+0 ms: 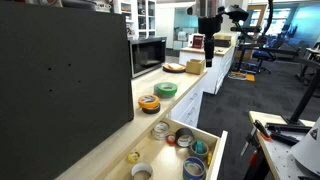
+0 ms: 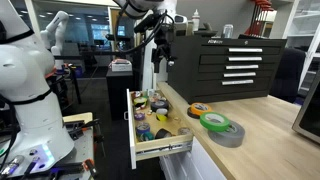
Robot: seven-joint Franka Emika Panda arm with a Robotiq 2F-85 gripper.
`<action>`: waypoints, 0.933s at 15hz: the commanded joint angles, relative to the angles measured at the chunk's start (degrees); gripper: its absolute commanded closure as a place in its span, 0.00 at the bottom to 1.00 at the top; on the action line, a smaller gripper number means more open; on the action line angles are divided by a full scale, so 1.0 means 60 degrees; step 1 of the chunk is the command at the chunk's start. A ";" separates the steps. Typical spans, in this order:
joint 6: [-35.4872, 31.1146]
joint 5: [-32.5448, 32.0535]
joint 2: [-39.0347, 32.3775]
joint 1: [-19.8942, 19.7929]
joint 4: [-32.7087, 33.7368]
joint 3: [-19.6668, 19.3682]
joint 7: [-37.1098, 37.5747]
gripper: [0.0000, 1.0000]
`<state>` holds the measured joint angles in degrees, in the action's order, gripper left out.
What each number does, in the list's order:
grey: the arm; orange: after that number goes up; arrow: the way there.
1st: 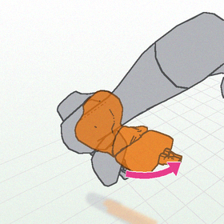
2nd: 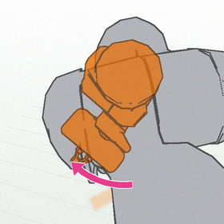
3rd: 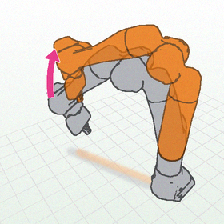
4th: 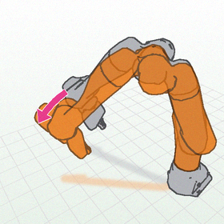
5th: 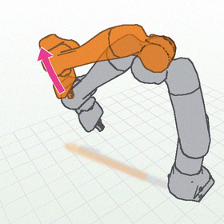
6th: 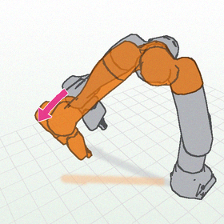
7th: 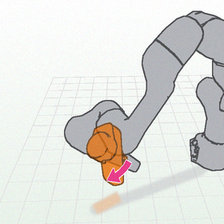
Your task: Remove the black tape out of the open drawer
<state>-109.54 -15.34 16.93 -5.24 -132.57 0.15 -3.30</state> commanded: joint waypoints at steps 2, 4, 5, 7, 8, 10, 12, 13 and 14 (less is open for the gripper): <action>0.0028 -0.0036 -0.0004 0.0152 0.0016 -0.0137 0.0033 0.00; 0.0028 -0.0036 -0.0004 0.0152 0.0016 -0.0137 0.0033 0.00; 0.0028 -0.0036 -0.0004 0.0152 0.0016 -0.0137 0.0033 0.00; -0.0049 0.0044 -0.0035 0.0188 -0.0005 -0.0150 -0.0042 0.00; -0.0134 0.0107 -0.0088 0.0228 -0.0026 -0.0150 -0.0076 0.00; -0.0294 0.0327 -0.0225 0.0364 -0.0085 -0.0137 -0.0210 0.00; -0.0443 0.0559 -0.0192 0.0520 -0.0332 -0.0116 -0.0361 0.00; -0.0553 0.0692 -0.0264 0.0599 -0.0389 -0.0108 -0.0441 0.00; -0.0687 0.0820 -0.0352 0.0675 -0.0445 -0.0093 -0.0515 0.00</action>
<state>-110.80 -12.67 15.44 -2.86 -133.69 0.15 -4.53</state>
